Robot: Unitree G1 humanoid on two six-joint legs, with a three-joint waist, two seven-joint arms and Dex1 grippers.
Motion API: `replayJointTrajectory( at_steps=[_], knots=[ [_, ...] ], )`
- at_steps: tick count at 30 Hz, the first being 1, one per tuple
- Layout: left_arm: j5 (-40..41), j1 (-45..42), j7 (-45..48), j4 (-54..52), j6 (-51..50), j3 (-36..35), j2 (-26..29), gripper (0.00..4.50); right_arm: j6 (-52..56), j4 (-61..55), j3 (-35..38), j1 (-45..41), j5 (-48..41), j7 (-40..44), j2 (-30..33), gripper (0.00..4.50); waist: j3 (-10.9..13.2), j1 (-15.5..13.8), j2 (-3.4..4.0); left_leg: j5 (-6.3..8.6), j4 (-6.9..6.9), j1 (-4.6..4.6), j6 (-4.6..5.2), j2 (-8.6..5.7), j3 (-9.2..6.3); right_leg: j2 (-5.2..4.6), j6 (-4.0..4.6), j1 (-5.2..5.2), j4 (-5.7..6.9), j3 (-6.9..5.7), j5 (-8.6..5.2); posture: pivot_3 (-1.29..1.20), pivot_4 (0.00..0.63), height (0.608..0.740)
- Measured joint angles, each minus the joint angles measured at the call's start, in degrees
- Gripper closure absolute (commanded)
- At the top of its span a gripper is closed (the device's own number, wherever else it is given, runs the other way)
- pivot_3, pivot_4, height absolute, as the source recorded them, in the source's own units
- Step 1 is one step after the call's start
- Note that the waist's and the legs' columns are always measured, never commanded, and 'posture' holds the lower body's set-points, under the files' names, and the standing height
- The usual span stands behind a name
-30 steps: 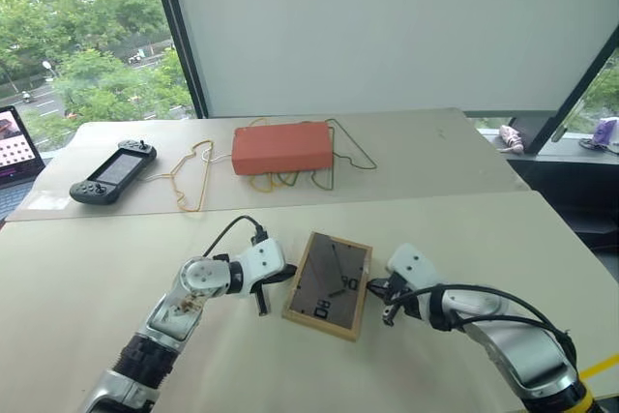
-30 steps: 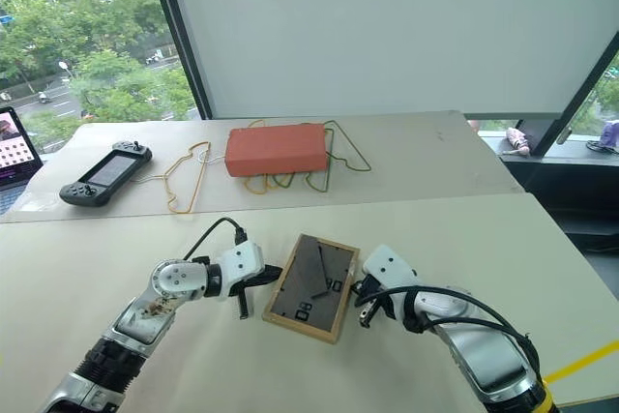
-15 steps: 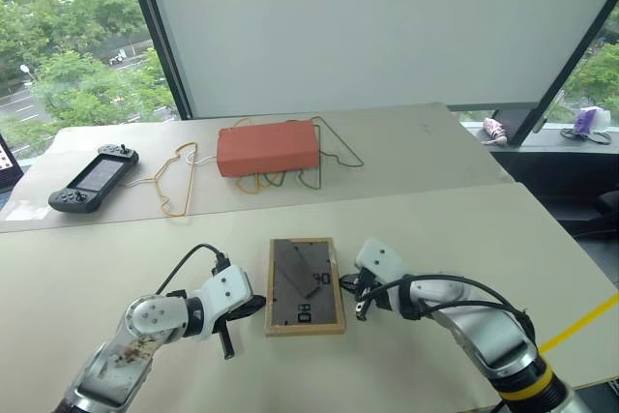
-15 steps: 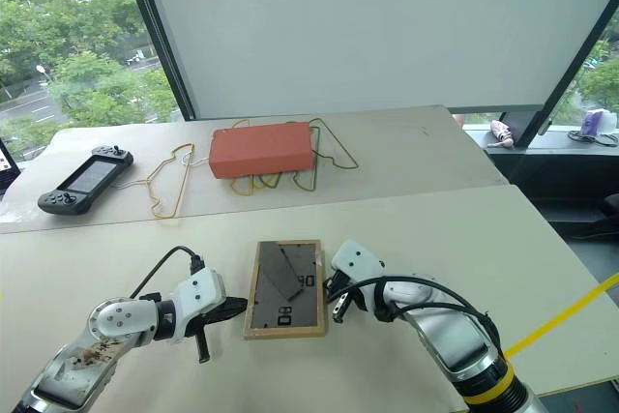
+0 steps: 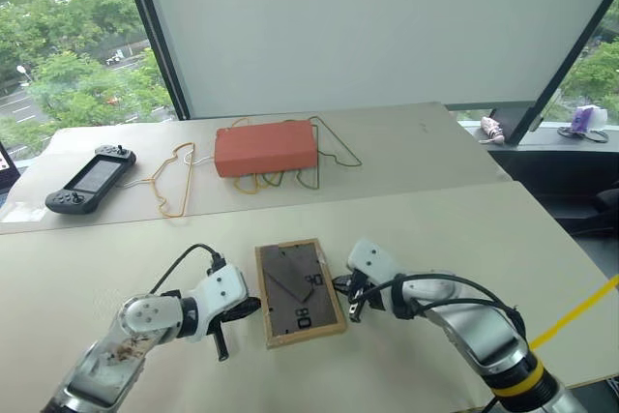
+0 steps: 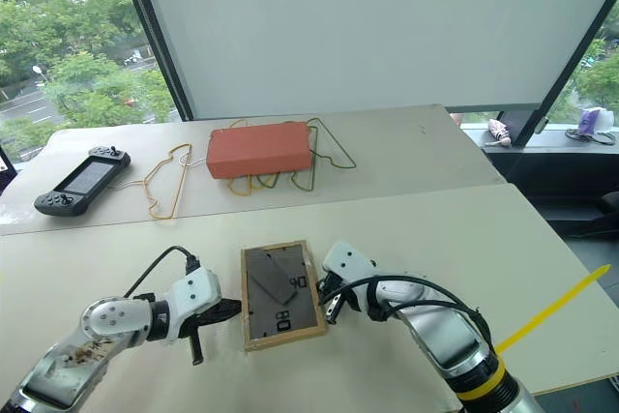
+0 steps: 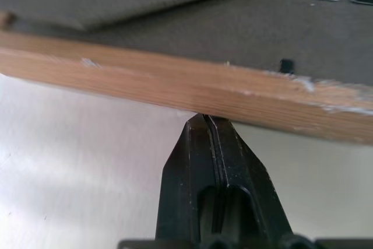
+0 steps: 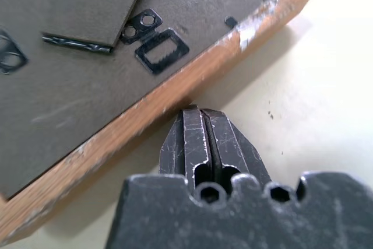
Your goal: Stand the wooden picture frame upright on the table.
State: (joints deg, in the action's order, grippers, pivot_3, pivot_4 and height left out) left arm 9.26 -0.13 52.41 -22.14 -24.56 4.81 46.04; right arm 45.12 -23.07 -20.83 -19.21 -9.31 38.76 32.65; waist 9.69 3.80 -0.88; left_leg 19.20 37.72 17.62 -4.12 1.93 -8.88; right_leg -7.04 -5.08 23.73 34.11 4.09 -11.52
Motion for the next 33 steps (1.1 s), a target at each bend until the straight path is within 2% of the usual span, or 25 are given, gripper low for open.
replayJointTrajectory(
  at_steps=[3,7,10,13,17,21,23,26,27,29,30,33],
  knots=[
    [0.0,0.3,2.2,3.3,3.4,-2.1,3.6,4.47,-0.1,-0.6,2.1,1.5,-0.3,0.6,2.2,4.50,0.0,0.1,0.01,0.01,-0.01,0.05,0.01,0.01,0.04,0.00,0.05,-0.02,0.05,0.01,-0.03,0.00,0.150,0.740],
    [0.4,0.5,2.8,5.7,4.8,-3.8,4.3,4.47,0.1,-1.5,3.7,2.8,-1.1,1.1,3.3,4.50,0.0,0.1,0.06,0.01,-0.01,0.13,0.02,0.01,0.04,0.00,0.07,-0.09,0.16,0.00,-0.06,0.00,0.150,0.740],
    [3.6,2.0,3.0,5.7,5.1,-6.4,2.8,4.47,-0.8,-4.8,5.9,6.5,-3.9,4.0,5.1,4.50,0.0,0.1,0.09,0.01,0.00,0.16,0.02,0.01,0.03,0.00,0.05,0.11,0.16,0.01,-0.07,0.00,0.150,0.740],
    [9.1,5.6,4.5,4.9,5.5,-10.2,0.2,4.47,-3.4,-9.2,9.1,10.2,-8.1,9.4,8.4,4.50,0.1,0.0,0.06,-0.01,0.11,0.60,-0.01,0.00,-0.04,0.00,0.03,0.60,0.10,-0.03,0.02,0.00,0.150,0.740],
    [8.8,7.4,4.7,3.6,16.3,-14.2,-1.3,4.47,-12.2,-9.0,13.9,13.0,-9.7,15.1,12.7,4.50,0.1,-1.0,0.03,0.01,0.11,0.67,0.01,-0.03,0.02,-0.04,0.01,0.57,-0.08,-0.03,0.05,0.00,0.150,0.740],
    [6.8,8.8,7.3,6.3,27.5,-15.9,-0.9,3.50,-18.3,-4.9,16.3,13.7,-9.3,18.9,15.5,4.50,0.1,-1.4,0.03,0.01,0.11,0.65,0.02,-0.02,0.06,-0.03,0.03,0.52,-0.06,-0.02,0.05,0.00,0.150,0.740],
    [5.7,8.6,8.8,7.9,33.6,-15.3,-0.9,2.70,-20.2,-3.8,16.7,13.5,-9.5,20.4,15.7,4.50,0.1,-1.5,0.02,0.00,0.11,0.65,0.01,-0.02,0.06,-0.04,0.03,0.52,-0.06,-0.02,0.06,0.00,0.150,0.740],
    [-3.4,4.8,7.7,14.2,51.5,-13.1,-0.8,1.59,-22.6,-2.2,16.7,12.9,-9.3,21.6,16.0,4.50,0.1,-1.7,0.02,-0.04,0.11,0.64,-0.08,-0.02,0.06,-0.04,0.06,0.49,-0.08,-0.03,0.08,0.00,0.150,0.740],
    [-6.4,3.0,6.5,17.0,58.6,-12.5,-0.9,1.09,-23.4,-2.0,16.7,12.7,-9.0,21.9,16.0,4.50,0.1,-1.8,0.02,-0.06,0.11,0.64,-0.12,-0.02,0.06,-0.04,0.05,0.48,-0.10,-0.03,0.09,0.00,0.150,0.740],
    [-12.2,-1.8,2.7,24.1,72.7,-12.1,-2.3,0.46,-23.2,-1.4,15.5,11.4,-8.9,22.1,15.6,4.50,0.1,-2.0,0.01,-0.12,0.11,0.62,-0.21,-0.02,0.06,-0.04,0.05,0.47,-0.14,-0.02,0.15,0.00,0.150,0.740],
    [-13.6,-3.3,1.4,25.9,76.8,-11.9,-2.9,0.15,-22.4,-0.9,14.8,10.6,-8.9,22.1,15.2,4.50,0.1,-2.0,0.01,-0.13,0.11,0.62,-0.24,-0.02,0.06,-0.04,0.03,0.47,-0.14,-0.02,0.18,0.00,0.150,0.740],
    [-17.3,-7.0,-2.8,32.4,88.4,-9.8,-4.3,0.15,-19.1,2.3,10.8,7.6,-7.5,22.1,14.7,4.50,0.1,-1.9,0.02,-0.14,0.11,0.61,-0.25,-0.03,0.07,-0.04,0.01,0.49,-0.14,-0.02,0.23,0.00,0.150,0.740]
  ],
)
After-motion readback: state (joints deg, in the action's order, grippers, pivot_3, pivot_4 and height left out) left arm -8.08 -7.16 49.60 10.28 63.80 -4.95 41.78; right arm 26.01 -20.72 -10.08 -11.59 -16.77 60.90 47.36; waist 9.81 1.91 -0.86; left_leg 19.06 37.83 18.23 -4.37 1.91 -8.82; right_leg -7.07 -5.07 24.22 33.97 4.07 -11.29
